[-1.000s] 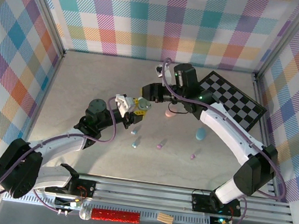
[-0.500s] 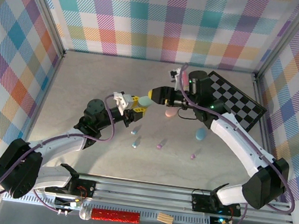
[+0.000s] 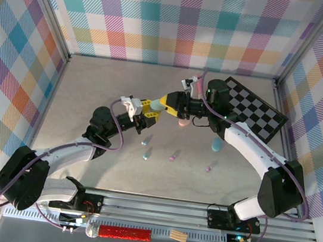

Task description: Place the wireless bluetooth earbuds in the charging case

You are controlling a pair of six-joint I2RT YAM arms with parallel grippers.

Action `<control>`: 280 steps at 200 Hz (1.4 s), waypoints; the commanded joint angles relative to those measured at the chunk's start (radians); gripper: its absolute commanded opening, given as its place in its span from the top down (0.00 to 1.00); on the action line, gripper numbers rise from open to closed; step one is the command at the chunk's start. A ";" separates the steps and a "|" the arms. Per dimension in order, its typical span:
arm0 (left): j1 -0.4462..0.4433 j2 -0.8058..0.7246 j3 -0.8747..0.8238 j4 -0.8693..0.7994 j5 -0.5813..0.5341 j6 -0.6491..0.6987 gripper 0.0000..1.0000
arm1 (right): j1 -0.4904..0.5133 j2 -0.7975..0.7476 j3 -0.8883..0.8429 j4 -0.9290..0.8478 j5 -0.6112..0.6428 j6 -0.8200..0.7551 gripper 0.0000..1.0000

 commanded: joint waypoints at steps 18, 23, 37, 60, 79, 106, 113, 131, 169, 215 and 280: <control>-0.013 0.012 0.026 0.048 0.028 -0.010 0.63 | 0.006 0.019 0.002 0.140 -0.089 0.082 0.46; -0.013 0.012 0.026 0.048 0.030 -0.009 0.63 | 0.006 0.021 0.003 0.142 -0.093 0.083 0.46; -0.013 0.010 0.026 0.046 0.030 -0.010 0.63 | 0.006 0.027 0.000 0.148 -0.095 0.088 0.51; -0.013 0.008 0.028 0.032 0.031 -0.004 0.63 | 0.004 0.030 -0.002 0.146 -0.087 0.090 0.66; -0.013 0.006 0.028 0.022 0.030 0.002 0.63 | 0.003 0.031 -0.003 0.141 -0.076 0.087 0.75; -0.013 -0.001 0.029 0.000 0.031 0.009 0.60 | -0.011 0.025 -0.017 0.136 -0.046 0.081 0.80; -0.013 -0.007 0.028 -0.011 0.030 0.013 0.58 | -0.017 0.021 -0.025 0.134 -0.034 0.076 0.80; -0.013 -0.027 0.023 -0.060 0.027 0.034 0.45 | -0.040 0.003 -0.050 0.105 0.011 0.044 0.80; -0.013 -0.111 -0.006 -0.241 0.004 0.100 0.20 | -0.117 -0.045 -0.145 -0.064 0.195 -0.103 0.80; -0.013 -0.207 -0.023 -0.480 -0.011 0.158 0.05 | -0.198 -0.033 -0.261 -0.117 0.319 -0.151 0.80; -0.013 -0.215 0.054 -0.756 0.022 0.271 0.00 | -0.243 0.119 -0.303 -0.082 0.406 -0.204 0.80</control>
